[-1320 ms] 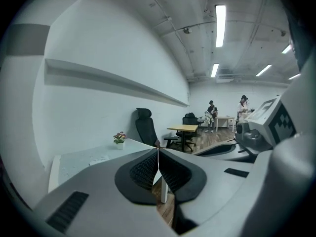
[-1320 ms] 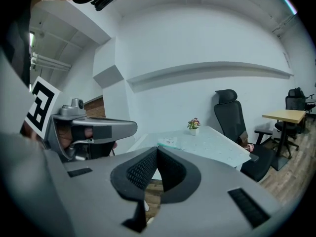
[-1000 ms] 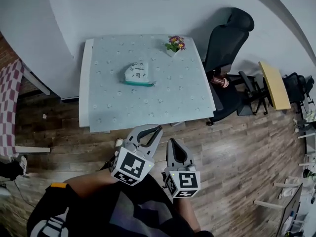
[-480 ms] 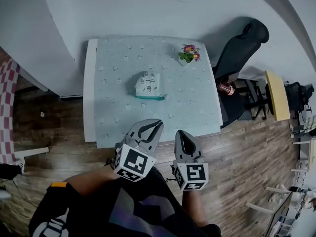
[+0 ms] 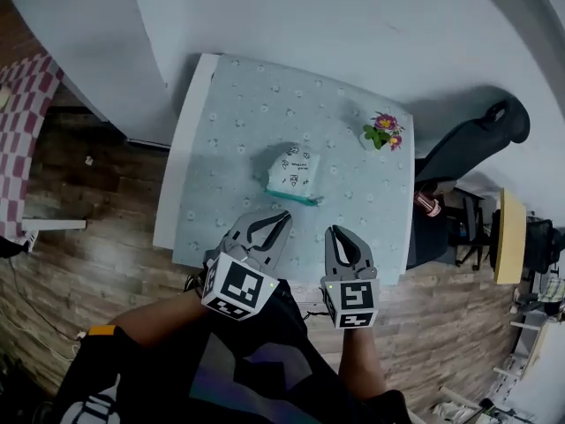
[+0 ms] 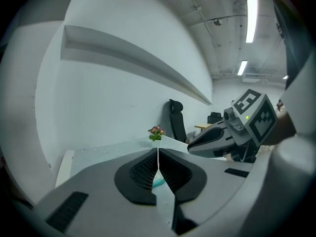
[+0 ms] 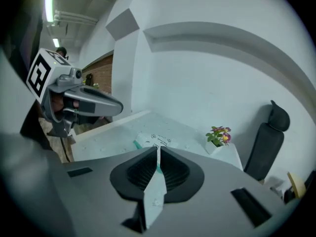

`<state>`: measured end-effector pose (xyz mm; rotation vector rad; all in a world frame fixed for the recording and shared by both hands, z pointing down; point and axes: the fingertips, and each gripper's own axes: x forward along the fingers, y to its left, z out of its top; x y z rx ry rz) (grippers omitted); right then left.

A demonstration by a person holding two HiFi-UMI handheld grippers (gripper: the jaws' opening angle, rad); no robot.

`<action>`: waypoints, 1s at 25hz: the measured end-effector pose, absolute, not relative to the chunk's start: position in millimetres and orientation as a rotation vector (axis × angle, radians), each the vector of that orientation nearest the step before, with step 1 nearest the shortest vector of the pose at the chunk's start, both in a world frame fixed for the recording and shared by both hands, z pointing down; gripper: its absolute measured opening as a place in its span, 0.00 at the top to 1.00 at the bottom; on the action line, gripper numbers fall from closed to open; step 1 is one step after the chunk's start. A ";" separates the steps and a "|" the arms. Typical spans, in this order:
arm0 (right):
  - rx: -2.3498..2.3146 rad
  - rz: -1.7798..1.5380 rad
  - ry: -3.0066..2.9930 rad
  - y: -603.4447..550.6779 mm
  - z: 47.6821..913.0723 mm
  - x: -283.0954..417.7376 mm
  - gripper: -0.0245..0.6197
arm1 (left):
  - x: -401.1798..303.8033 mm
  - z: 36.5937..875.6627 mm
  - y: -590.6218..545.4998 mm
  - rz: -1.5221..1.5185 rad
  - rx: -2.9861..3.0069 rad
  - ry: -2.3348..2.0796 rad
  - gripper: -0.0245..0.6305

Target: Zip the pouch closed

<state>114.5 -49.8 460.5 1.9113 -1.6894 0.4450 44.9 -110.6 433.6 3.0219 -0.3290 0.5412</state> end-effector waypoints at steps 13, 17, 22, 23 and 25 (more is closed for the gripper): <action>1.155 0.209 -1.975 -82.3 536.6 165.1 0.84 | 96.0 501.3 -123.6 0.676 2.788 -0.860 0.94; 0.917 0.124 -2.002 -73.9 566.9 160.8 0.81 | 101.6 528.0 -116.6 0.731 2.728 -0.922 0.94; 0.744 0.060 -1.989 -70.2 600.5 160.0 0.79 | 106.9 553.1 -103.8 0.789 2.684 -0.925 0.94; 0.722 0.051 -1.984 -69.9 605.3 160.5 0.78 | 107.1 556.5 -102.6 0.797 2.677 -0.929 0.94; 0.693 0.047 -1.980 -69.9 612.3 161.7 0.78 | 107.0 563.0 -101.6 0.818 2.665 -0.938 0.94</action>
